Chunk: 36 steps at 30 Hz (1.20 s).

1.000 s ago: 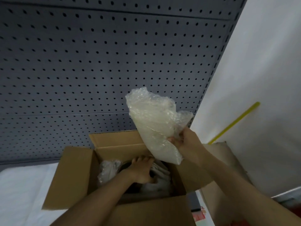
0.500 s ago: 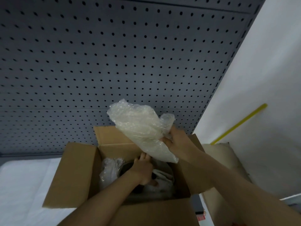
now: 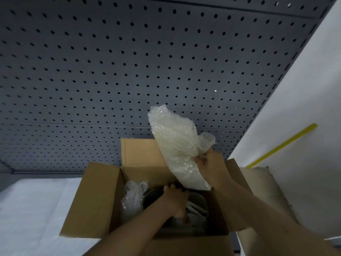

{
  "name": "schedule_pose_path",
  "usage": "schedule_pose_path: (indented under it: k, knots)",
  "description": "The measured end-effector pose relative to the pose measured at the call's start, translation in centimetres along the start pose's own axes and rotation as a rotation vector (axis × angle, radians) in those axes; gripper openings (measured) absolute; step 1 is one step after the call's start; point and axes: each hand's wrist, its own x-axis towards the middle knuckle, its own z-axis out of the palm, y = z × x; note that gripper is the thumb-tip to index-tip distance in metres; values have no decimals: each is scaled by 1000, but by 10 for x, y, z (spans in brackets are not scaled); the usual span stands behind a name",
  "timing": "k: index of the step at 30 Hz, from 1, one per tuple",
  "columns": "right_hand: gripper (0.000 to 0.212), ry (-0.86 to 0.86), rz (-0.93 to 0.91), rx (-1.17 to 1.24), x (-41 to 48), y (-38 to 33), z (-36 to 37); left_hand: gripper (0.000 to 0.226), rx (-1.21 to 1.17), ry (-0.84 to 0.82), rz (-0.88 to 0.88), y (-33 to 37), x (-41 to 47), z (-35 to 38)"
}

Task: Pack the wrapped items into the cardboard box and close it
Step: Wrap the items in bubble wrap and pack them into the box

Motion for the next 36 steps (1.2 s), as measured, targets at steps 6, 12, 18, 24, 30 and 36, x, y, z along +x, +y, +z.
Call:
schedule_pose_path:
  k: [6, 12, 18, 24, 30, 36]
  knots:
    - [19, -94, -78, -155, -6, -7, 0, 78, 22, 29, -17, 0, -14, 17]
    - [55, -609, -236, -678, -10, -20, 33, 79, -50, 4, 33, -1, -35, 17]
    - [33, -439, -321, -722, -10, -6, 57, 61, -299, 158, 128, -20, -56, 17]
    - [71, -467, -519, -620, -15, -3, 54, 40, -35, 432, -303, -51, -96, 35]
    - [51, -391, -531, -589, -7, -9, 64, 67, 94, 260, -388, -67, -85, 52]
    - [42, -383, -521, -678, -4, -27, 72, 55, -90, 325, -378, -71, -68, 59]
